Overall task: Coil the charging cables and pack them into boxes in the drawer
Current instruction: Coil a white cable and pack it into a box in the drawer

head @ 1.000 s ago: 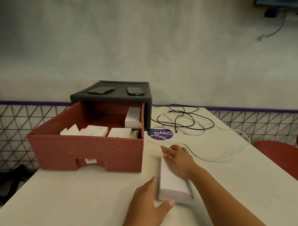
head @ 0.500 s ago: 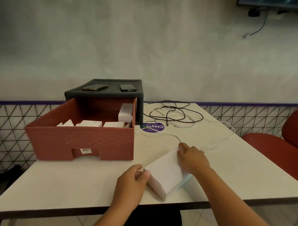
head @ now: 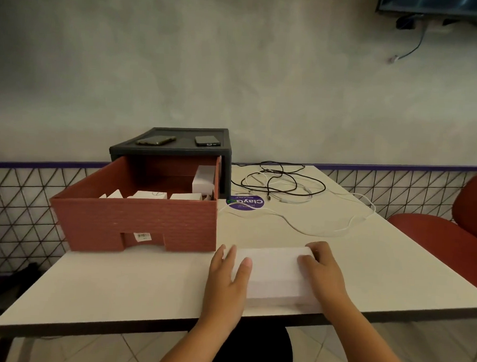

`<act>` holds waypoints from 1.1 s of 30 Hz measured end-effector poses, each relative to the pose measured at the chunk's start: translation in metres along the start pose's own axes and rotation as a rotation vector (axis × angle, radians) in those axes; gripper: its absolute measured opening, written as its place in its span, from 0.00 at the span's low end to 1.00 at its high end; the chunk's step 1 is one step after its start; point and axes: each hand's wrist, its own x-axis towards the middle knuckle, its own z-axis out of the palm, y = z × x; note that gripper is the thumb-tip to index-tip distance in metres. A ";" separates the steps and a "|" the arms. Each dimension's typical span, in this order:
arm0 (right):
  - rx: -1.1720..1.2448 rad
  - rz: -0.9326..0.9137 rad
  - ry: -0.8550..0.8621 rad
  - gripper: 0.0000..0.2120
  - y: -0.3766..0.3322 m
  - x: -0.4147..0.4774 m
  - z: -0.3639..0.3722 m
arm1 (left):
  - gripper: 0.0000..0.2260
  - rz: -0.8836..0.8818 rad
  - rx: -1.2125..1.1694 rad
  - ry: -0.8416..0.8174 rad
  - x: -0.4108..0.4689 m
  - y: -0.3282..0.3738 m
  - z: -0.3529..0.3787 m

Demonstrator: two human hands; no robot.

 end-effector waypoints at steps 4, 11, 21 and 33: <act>0.272 0.045 0.017 0.08 -0.005 -0.010 0.001 | 0.21 0.111 -0.095 0.109 -0.001 0.007 -0.005; 0.372 -0.050 -0.029 0.05 -0.050 -0.008 0.027 | 0.20 0.168 -0.162 0.269 0.030 0.045 -0.063; 0.005 -0.194 -0.644 0.12 -0.187 0.044 0.066 | 0.11 0.175 -0.155 0.224 0.119 0.083 -0.192; -0.034 0.301 -0.536 0.21 -0.232 0.119 0.198 | 0.12 -0.053 0.368 0.253 0.203 0.020 -0.288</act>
